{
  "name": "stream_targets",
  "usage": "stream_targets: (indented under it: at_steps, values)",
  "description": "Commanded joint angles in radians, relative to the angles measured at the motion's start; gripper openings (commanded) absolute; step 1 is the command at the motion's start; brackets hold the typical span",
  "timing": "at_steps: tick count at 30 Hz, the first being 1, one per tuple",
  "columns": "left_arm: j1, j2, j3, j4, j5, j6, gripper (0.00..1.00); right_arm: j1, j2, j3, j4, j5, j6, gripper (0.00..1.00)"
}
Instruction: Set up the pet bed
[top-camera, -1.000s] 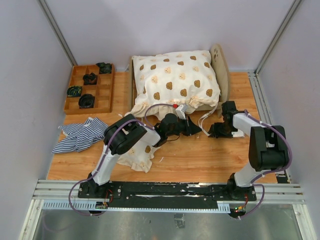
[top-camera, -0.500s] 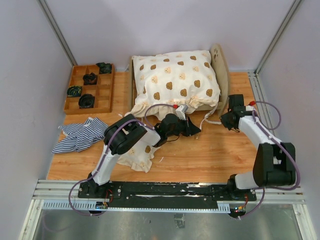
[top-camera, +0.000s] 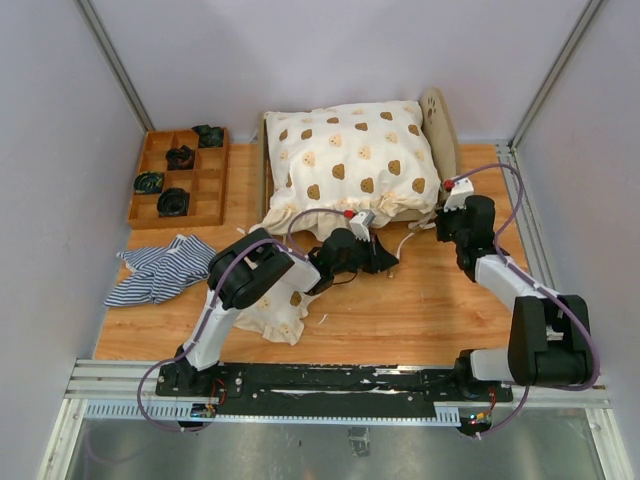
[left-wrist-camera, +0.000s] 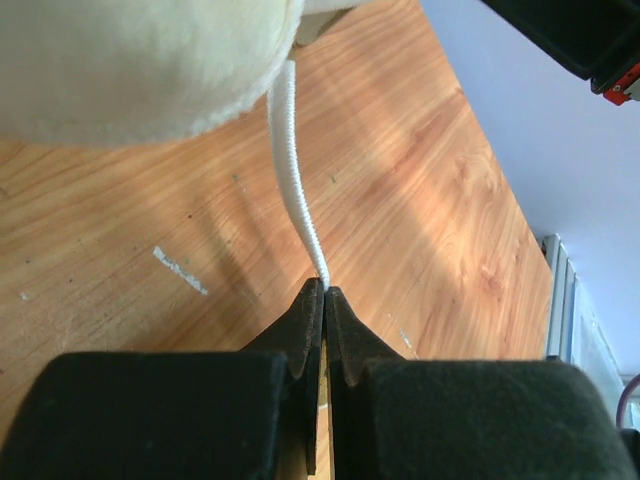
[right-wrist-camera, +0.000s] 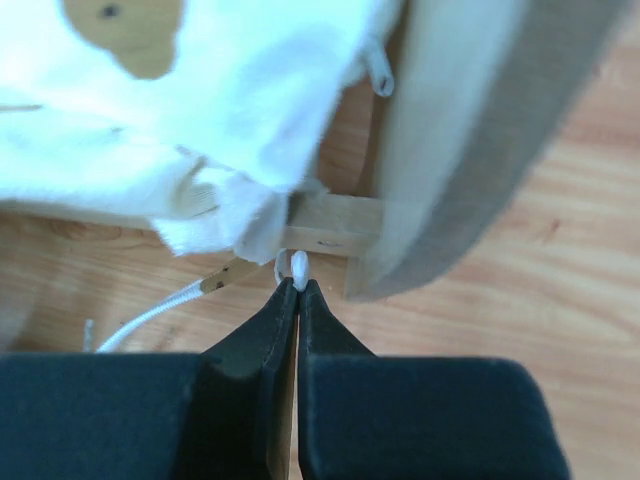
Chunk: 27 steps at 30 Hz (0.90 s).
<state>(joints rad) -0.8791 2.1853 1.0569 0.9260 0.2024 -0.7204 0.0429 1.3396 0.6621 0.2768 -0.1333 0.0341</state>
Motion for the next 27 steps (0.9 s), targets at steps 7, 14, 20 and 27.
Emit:
stream_targets:
  at_steps: [7, 14, 20, 27]
  values:
    - [-0.004, -0.04, -0.042, 0.012, -0.006, 0.013, 0.05, -0.005, 0.063, -0.057, 0.2, -0.124, -0.707, 0.0]
    - [-0.004, -0.053, -0.066, 0.043, 0.018, 0.009, 0.05, -0.001, 0.099, -0.092, 0.324, -0.155, -0.876, 0.0]
    - [-0.004, -0.057, -0.085, 0.073, 0.028, -0.002, 0.05, 0.026, 0.101, -0.153, 0.489, -0.167, -0.954, 0.0]
    - [-0.004, -0.063, -0.085, 0.08, 0.029, -0.004, 0.05, 0.05, 0.083, -0.188, 0.531, -0.189, -0.997, 0.0]
